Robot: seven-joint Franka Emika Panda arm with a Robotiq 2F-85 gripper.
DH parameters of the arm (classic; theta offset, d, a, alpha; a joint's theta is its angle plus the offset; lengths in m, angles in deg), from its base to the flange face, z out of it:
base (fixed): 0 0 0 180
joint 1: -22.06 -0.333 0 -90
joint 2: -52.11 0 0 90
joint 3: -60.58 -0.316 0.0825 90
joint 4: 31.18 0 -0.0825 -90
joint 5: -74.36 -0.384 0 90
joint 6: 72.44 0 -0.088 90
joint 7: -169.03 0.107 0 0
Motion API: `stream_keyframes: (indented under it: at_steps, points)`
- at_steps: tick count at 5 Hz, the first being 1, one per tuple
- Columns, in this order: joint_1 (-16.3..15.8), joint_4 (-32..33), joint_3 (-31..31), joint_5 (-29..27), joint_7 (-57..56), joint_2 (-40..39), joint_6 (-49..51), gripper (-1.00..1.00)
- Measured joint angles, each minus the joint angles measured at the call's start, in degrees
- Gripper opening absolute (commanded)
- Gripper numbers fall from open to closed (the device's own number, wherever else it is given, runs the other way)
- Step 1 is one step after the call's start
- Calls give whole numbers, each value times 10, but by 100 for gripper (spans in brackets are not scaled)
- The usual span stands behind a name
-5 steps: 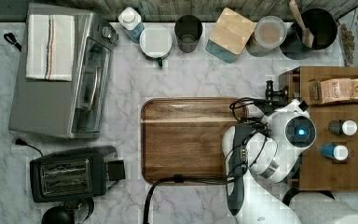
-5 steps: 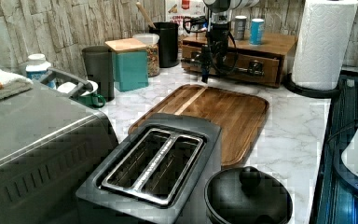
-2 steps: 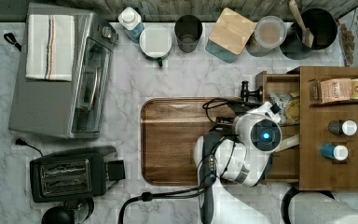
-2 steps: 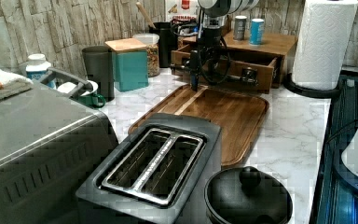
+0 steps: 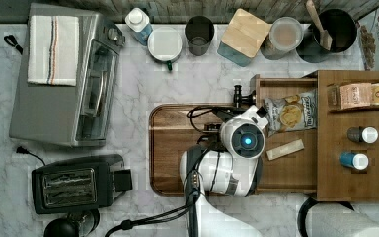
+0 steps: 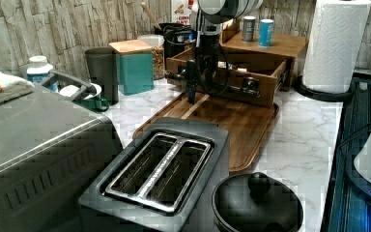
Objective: Open the drawer.
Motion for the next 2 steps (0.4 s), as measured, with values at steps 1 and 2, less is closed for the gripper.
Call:
stream_keyframes:
  at_steps: [1,2]
  points:
    - [-18,4,1,22,20,3,2,100]
    - [-21,3,2,51,64,3,3,100]
